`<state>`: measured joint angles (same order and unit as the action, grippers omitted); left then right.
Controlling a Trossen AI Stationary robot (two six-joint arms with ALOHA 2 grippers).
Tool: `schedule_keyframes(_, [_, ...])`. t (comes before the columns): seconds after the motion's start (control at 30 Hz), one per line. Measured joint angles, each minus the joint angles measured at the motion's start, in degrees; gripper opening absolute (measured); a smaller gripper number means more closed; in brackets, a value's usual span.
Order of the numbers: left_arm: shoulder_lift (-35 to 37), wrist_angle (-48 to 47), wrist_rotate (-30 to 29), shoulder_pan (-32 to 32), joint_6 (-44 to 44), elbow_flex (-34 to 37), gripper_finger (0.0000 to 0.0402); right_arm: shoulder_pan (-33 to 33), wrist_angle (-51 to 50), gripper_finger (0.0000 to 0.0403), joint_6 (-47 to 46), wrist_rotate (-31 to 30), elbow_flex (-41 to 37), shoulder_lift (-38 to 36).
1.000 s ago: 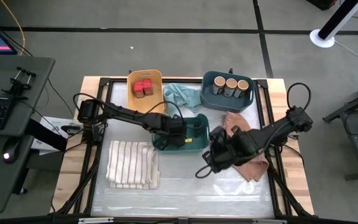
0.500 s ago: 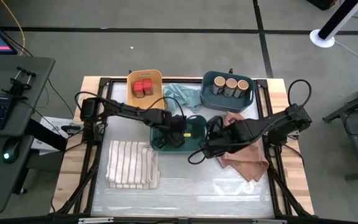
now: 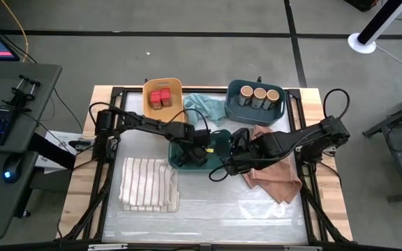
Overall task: Sort spices by type
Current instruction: Put the green seasoning can into the green bin
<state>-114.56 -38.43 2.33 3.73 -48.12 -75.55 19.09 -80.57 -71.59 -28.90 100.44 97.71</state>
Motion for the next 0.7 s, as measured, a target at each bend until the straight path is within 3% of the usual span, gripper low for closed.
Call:
schedule_keyframes(0.2, [0.00,-0.58,-4.07,-1.29,1.01,-0.47,0.0298,0.00,-0.07,0.0000,0.02,-0.02,-0.02,0.00])
schedule_keyframes(0.4, [2.88,-1.66,-5.21,0.15,3.91,-2.54,0.0229,-0.31,-0.44,0.0000,0.08,-1.24,-0.02,0.00])
schedule_keyframes(0.7, [12.43,-2.39,-4.88,5.79,10.02,-3.23,0.0228,-1.93,0.27,0.0000,1.39,-5.86,-0.02,-0.23])
